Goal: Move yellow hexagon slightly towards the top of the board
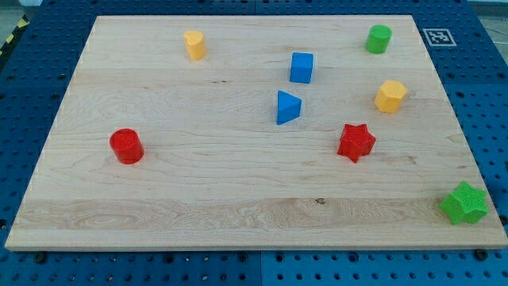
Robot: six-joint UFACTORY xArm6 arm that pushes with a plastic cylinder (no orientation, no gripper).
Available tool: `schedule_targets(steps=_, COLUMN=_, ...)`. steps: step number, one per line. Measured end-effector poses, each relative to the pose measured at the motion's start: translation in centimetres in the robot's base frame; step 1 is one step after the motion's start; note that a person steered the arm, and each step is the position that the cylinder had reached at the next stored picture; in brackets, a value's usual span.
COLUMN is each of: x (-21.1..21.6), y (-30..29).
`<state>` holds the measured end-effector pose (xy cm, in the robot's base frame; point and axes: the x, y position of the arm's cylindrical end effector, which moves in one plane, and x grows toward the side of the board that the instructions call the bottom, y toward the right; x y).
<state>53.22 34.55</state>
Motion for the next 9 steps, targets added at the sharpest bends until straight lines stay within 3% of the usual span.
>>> schedule_targets(steps=3, x=-9.8, y=-3.8)
schedule_targets(steps=6, x=-10.1, y=-12.0)
schedule_targets(steps=9, x=-10.6, y=-15.1)
